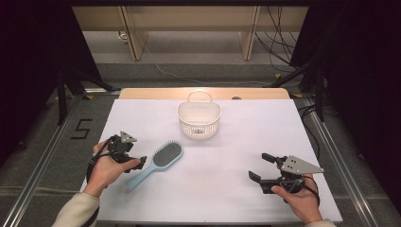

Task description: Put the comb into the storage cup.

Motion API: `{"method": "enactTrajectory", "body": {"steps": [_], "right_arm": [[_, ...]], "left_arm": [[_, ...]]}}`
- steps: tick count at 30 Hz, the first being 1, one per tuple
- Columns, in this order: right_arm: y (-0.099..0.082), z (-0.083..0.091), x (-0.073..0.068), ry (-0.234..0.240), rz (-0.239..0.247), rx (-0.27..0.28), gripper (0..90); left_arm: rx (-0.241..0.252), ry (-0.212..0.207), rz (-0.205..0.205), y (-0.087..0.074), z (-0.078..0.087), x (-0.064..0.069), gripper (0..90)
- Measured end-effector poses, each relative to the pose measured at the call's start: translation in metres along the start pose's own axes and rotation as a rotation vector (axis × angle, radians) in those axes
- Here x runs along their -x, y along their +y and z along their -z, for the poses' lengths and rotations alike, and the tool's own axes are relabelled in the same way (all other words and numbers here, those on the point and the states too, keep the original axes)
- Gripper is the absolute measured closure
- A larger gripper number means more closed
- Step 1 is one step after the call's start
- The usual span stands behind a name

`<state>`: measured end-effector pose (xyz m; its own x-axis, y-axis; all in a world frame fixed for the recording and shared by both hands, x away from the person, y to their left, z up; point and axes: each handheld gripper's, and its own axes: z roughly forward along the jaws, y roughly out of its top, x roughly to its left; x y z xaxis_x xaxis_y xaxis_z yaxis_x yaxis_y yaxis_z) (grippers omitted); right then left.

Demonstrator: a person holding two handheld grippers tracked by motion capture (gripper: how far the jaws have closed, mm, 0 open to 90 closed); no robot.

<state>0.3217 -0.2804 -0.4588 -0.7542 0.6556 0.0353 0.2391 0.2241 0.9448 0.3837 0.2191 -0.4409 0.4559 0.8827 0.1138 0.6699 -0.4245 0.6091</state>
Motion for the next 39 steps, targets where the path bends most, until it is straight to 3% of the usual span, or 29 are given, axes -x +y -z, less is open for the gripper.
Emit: {"method": "enactTrajectory", "body": {"steps": [2, 6, 13, 27, 39], "right_arm": [[0.000, 0.000, 0.000, -0.001, 0.000, -0.002, 16.7], [0.000, 0.000, 0.000, 0.000, 0.000, 0.001, 16.7], [0.000, 0.000, 0.000, -0.003, 0.000, -0.005, 16.7], [0.000, 0.000, 0.000, -0.002, 0.000, -0.002, 16.7], [0.000, 0.000, 0.000, -0.002, -0.001, -0.003, 16.7]], "left_arm": [[-0.001, -0.001, -0.013, 0.001, 0.001, 0.000, 5.1], [-0.010, -0.015, -0.007, 0.002, 0.002, 0.001, 0.0], [-0.015, -0.022, -0.013, 0.003, 0.004, 0.004, 0.0], [-0.017, -0.086, -0.051, 0.007, 0.004, 0.015, 0.0], [-0.102, -0.126, -0.104, 0.009, -0.002, 0.026, 0.3]]}}
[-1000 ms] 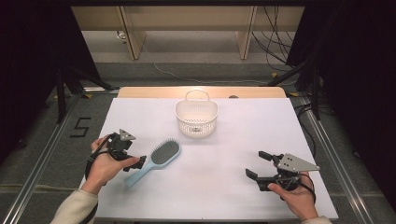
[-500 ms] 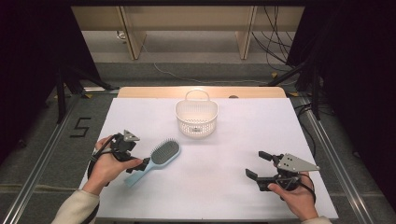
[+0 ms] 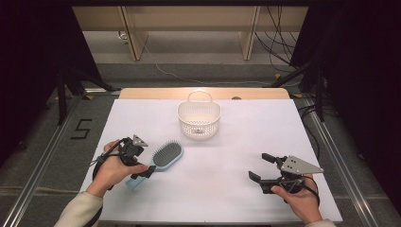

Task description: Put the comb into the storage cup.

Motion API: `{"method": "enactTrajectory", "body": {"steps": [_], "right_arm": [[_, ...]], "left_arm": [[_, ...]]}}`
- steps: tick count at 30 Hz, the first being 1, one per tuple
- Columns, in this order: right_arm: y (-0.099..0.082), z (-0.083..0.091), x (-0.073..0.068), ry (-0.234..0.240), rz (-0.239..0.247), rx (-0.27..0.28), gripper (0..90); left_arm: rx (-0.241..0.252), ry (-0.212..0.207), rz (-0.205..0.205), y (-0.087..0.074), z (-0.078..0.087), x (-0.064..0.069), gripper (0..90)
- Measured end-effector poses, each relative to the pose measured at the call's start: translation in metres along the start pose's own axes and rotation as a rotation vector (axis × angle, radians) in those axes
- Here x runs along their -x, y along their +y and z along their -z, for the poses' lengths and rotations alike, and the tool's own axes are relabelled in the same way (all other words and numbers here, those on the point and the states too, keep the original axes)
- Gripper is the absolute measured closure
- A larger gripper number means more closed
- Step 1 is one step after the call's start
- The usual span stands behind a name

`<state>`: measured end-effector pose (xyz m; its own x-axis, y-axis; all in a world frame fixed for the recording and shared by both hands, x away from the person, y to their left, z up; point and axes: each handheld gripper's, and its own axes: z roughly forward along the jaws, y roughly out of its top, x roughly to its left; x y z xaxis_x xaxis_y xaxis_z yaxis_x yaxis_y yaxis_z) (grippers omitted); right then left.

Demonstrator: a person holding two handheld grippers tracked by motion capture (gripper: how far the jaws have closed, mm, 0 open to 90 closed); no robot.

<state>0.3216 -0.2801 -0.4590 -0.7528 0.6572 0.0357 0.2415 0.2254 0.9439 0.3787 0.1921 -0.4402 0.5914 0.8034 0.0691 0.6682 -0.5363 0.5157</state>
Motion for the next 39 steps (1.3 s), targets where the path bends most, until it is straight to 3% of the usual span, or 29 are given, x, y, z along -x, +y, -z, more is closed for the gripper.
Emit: {"method": "enactTrajectory", "body": {"steps": [12, 15, 32, 39], "right_arm": [[0.000, 0.000, 0.001, -0.002, -0.003, -0.002, 16.7], [0.000, 0.000, 0.001, -0.002, -0.003, 0.000, 16.7], [0.000, 0.000, 0.001, -0.002, -0.002, 0.000, 16.7], [0.000, 0.000, 0.001, -0.002, -0.003, 0.000, 16.7]], "left_arm": [[-0.099, -0.048, -0.044, 0.012, -0.009, 0.010, 4.3], [-0.159, -0.048, -0.059, 0.014, -0.013, 0.011, 4.2], [-0.282, -0.037, -0.054, 0.023, -0.029, 0.008, 12.3], [-0.305, -0.043, -0.042, 0.025, -0.035, 0.007, 15.5]]}}
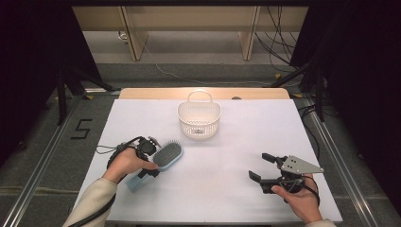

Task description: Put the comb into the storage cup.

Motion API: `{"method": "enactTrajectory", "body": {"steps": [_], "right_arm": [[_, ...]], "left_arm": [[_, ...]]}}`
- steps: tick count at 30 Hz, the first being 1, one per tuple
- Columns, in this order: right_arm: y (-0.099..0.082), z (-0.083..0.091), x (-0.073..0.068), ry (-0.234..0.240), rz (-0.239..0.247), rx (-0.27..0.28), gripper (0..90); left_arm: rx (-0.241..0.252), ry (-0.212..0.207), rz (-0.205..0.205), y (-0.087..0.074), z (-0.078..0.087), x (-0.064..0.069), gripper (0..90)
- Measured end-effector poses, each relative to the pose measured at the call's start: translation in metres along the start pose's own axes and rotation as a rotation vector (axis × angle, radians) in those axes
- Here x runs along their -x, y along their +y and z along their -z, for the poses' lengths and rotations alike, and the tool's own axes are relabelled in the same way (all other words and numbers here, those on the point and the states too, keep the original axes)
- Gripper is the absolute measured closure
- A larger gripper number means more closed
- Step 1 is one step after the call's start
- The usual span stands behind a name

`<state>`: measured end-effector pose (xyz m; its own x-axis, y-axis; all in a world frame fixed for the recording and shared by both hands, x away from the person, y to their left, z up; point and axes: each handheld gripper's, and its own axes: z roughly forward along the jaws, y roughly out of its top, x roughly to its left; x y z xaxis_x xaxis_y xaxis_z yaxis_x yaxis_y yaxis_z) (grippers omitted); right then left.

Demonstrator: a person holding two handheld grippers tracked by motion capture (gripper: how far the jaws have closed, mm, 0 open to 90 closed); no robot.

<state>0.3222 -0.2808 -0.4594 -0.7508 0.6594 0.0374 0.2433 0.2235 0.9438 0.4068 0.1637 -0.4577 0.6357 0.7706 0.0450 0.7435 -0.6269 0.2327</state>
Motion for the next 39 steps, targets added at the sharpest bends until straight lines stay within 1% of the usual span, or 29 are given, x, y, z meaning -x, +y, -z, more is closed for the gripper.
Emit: {"method": "enactTrajectory", "body": {"steps": [8, 18, 23, 32, 35, 39], "right_arm": [[0.0000, -0.0001, -0.0001, -0.001, 0.002, -0.002, 16.7], [0.0000, -0.0001, -0.0001, -0.001, 0.002, -0.002, 16.7], [0.0000, 0.0000, 0.0001, -0.001, 0.001, -0.002, 16.7], [0.0000, 0.0000, 0.0001, -0.001, 0.002, 0.000, 16.7], [0.0000, 0.0001, 0.0001, -0.001, 0.000, -0.002, 16.7], [-0.0001, -0.0002, 0.0001, -0.001, 0.000, -0.001, 16.7]], "left_arm": [[-0.005, -0.014, 0.010, 0.0003, -0.0018, -0.0030, 17.4], [-0.015, -0.035, 0.006, 0.0018, -0.0031, -0.0052, 20.5], [-0.017, -0.042, 0.013, 0.0027, -0.0040, -0.0058, 21.9], [-0.024, -0.055, 0.010, 0.0042, -0.0054, -0.0065, 24.3], [-0.031, -0.063, 0.012, 0.0042, -0.0053, -0.0075, 27.3], [-0.040, -0.073, 0.015, 0.0044, -0.0058, -0.0079, 28.4]]}}
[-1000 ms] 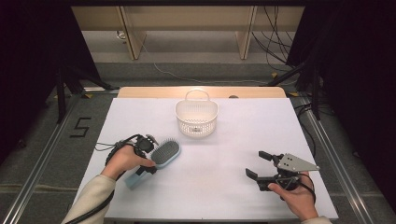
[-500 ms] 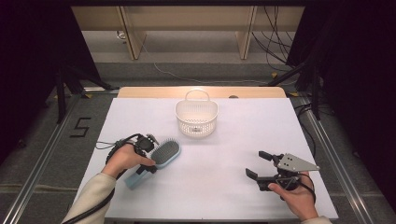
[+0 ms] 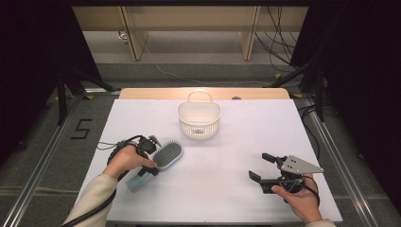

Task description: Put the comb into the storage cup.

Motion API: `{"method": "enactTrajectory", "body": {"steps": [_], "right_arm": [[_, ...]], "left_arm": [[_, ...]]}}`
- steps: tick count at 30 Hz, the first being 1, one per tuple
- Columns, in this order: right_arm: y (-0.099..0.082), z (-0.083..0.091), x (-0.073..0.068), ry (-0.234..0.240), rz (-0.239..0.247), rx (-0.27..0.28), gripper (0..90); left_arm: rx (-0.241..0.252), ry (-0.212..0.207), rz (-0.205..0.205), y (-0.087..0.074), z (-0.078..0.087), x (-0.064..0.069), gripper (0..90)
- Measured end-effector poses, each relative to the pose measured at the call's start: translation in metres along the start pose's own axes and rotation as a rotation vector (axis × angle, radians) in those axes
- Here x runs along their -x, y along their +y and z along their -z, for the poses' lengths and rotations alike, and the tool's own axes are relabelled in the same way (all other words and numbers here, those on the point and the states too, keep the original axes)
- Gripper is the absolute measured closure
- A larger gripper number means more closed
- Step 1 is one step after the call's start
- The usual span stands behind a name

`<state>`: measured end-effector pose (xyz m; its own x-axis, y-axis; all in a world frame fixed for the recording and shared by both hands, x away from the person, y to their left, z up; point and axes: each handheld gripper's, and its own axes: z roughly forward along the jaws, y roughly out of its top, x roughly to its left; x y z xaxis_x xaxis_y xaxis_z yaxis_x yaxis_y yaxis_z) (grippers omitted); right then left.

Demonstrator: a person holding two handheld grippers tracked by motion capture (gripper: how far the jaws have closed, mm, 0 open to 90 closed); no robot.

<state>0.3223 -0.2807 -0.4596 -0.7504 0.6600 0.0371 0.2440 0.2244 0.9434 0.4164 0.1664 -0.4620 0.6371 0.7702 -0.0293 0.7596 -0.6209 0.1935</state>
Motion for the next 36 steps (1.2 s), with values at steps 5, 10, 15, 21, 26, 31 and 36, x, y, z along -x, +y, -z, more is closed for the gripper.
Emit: {"method": "enactTrajectory", "body": {"steps": [5, 10, 15, 21, 26, 31, 36], "right_arm": [[0.0000, 0.0000, -0.0001, 0.000, 0.000, -0.001, 16.7], [-0.0001, 0.0001, -0.0001, 0.000, 0.001, -0.001, 16.7], [-0.0002, 0.0000, 0.0001, 0.001, 0.000, -0.001, 16.7], [-0.0004, 0.0001, 0.0001, 0.001, 0.000, -0.002, 16.7], [-0.0004, 0.0002, 0.0000, 0.000, 0.002, -0.003, 16.7], [-0.0004, 0.0002, 0.0000, 0.000, 0.001, -0.002, 16.7], [-0.0005, 0.0003, 0.0000, 0.000, 0.002, -0.003, 16.7]], "left_arm": [[-0.014, -0.010, -0.008, 0.0013, -0.0009, -0.0003, 29.9], [-0.025, -0.017, -0.015, 0.0032, -0.0009, -0.0003, 31.6], [-0.038, -0.021, -0.025, 0.0049, -0.0019, -0.0003, 34.7], [-0.049, -0.029, -0.037, 0.0059, -0.0020, 0.0006, 38.2], [-0.055, -0.028, -0.044, 0.0072, -0.0026, 0.0028, 41.4], [-0.064, -0.016, -0.056, 0.0081, -0.0025, 0.0037, 44.4], [-0.070, -0.011, -0.062, 0.0087, -0.0024, 0.0038, 46.8]]}}
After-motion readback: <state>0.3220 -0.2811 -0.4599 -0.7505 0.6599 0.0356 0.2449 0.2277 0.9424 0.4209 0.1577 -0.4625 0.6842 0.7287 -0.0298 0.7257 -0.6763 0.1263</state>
